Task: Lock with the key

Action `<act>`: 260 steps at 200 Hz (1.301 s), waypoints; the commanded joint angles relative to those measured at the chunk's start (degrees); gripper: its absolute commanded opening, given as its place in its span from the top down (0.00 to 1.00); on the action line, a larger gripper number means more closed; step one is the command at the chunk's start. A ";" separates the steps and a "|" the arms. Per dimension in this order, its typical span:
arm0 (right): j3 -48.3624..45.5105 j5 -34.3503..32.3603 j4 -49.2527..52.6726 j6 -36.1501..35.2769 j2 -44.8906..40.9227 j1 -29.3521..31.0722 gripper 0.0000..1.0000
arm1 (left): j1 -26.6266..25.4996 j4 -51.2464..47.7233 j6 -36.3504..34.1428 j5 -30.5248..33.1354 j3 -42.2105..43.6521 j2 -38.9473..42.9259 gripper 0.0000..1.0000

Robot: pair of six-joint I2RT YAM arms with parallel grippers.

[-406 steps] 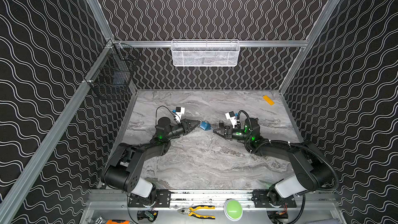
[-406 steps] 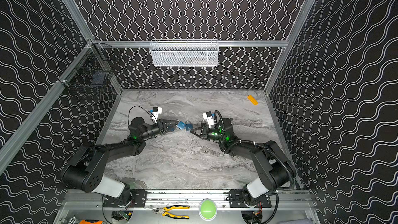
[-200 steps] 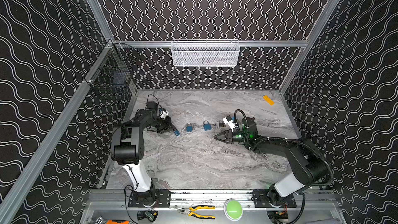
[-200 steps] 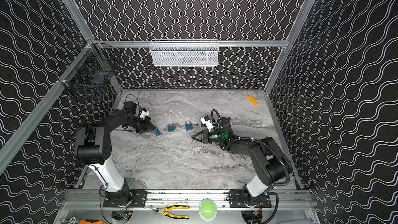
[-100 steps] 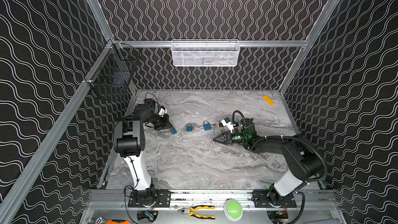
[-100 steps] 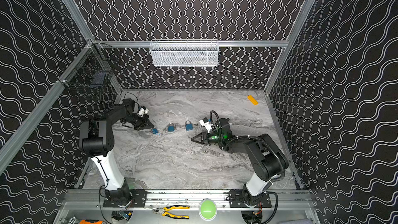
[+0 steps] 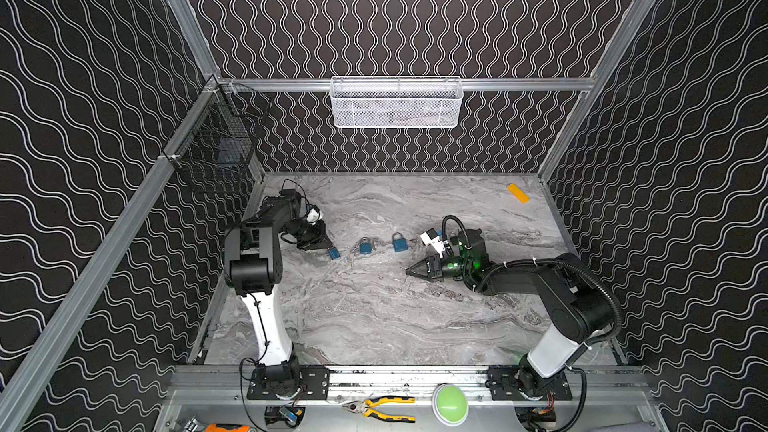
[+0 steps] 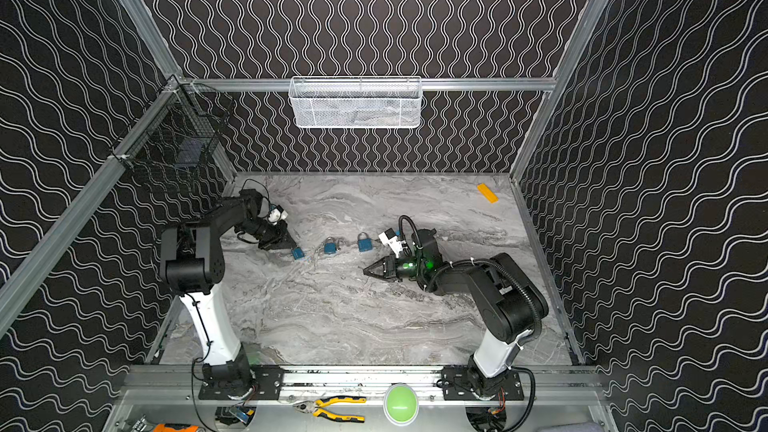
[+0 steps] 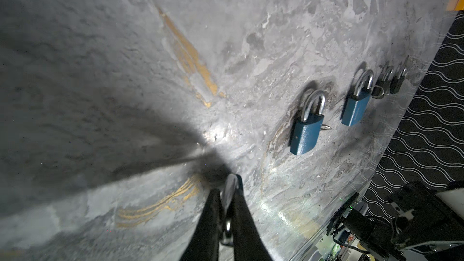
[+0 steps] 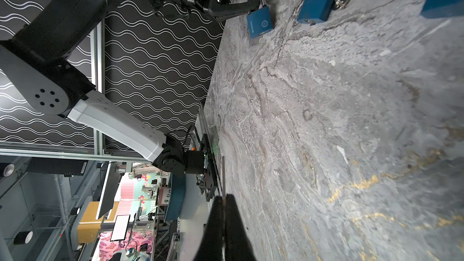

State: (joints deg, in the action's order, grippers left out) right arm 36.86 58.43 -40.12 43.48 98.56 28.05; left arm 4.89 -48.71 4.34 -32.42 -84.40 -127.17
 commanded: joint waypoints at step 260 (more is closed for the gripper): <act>42.57 -39.01 30.35 -8.37 22.58 15.32 1.00 | -1.45 23.64 20.02 13.98 33.64 61.15 0.62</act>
State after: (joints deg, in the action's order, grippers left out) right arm 78.04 23.92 -11.05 34.11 120.31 42.96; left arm 3.38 -22.48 24.93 -22.94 -51.40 -70.24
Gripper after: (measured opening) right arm 0.050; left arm 0.385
